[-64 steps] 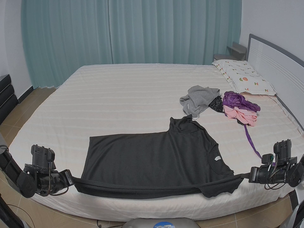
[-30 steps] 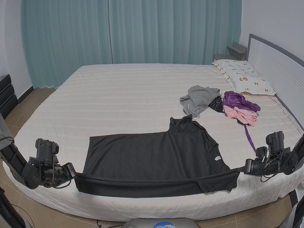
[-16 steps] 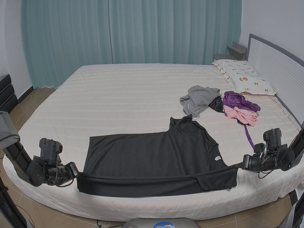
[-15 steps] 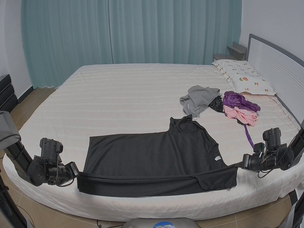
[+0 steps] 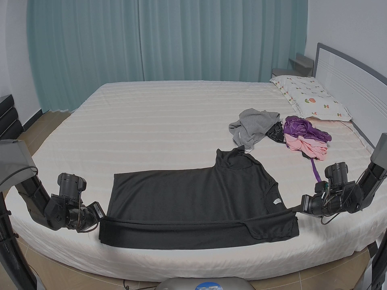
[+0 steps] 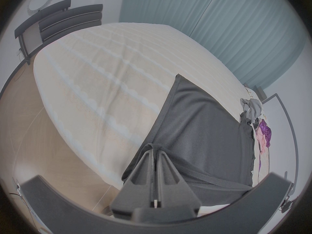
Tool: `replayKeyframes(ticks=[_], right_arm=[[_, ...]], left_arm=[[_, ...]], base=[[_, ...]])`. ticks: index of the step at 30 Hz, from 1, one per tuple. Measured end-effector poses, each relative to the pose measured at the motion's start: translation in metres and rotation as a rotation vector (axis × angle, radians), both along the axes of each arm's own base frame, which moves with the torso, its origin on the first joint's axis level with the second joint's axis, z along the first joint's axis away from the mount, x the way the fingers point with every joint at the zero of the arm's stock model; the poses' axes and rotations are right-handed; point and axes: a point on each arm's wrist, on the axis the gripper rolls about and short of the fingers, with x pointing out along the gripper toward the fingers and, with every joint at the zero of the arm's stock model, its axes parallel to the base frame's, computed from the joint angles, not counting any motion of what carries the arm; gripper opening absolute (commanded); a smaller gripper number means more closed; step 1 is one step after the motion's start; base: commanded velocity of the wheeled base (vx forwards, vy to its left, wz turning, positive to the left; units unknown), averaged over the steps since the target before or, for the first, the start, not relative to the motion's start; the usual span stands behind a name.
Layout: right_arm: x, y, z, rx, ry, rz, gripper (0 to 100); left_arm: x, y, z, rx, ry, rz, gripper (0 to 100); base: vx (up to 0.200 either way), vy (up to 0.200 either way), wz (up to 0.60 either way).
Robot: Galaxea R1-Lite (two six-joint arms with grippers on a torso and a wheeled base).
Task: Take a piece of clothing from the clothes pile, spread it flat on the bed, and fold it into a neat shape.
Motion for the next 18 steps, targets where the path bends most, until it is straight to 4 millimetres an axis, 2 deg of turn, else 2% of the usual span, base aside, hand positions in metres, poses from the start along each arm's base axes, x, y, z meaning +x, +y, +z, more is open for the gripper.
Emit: replayKeyframes(ticks=[9, 18], right_arm=[[0.005, 0.005, 0.0, -0.001, -0.006, 0.013, 0], [0.017, 0.006, -0.003, -0.016, -0.015, -0.006, 0]], left_arm=[[0.0, 0.001, 0.003, -0.002, -0.011, 0.004, 0], [0.011, -0.001, -0.011, -0.004, 0.015, 0.0, 0]], base=[[0.0, 0.0, 0.0], [0.0, 0.0, 0.0]])
